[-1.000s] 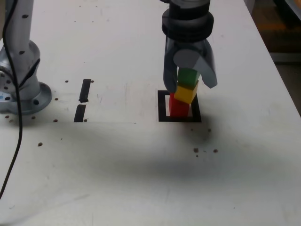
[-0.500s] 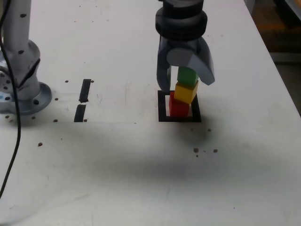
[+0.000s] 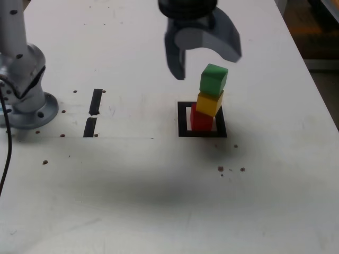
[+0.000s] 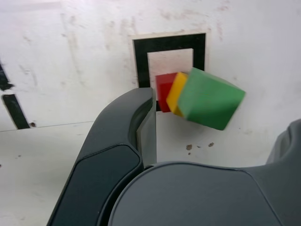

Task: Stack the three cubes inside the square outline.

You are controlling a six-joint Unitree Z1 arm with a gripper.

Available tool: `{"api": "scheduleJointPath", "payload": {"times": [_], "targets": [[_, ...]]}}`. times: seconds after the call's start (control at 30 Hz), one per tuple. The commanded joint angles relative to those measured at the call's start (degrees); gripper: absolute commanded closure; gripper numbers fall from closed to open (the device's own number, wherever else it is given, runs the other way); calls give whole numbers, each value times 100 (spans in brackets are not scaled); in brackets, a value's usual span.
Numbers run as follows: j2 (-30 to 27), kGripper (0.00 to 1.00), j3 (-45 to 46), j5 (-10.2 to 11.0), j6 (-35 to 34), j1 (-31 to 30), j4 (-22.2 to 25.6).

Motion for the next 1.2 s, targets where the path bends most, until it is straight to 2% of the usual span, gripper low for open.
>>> {"api": "scheduleJointPath", "payload": {"times": [0.0,0.23,0.57,0.9,1.17], "targets": [[-203,1,155,48,-96,-4,-7],[-912,0,1114,134,-675,119,-145],[-1567,0,2473,127,-948,347,-937],[-1423,0,3407,-171,-948,396,-1878],[-1061,0,3642,-293,-945,395,-2146]]}}
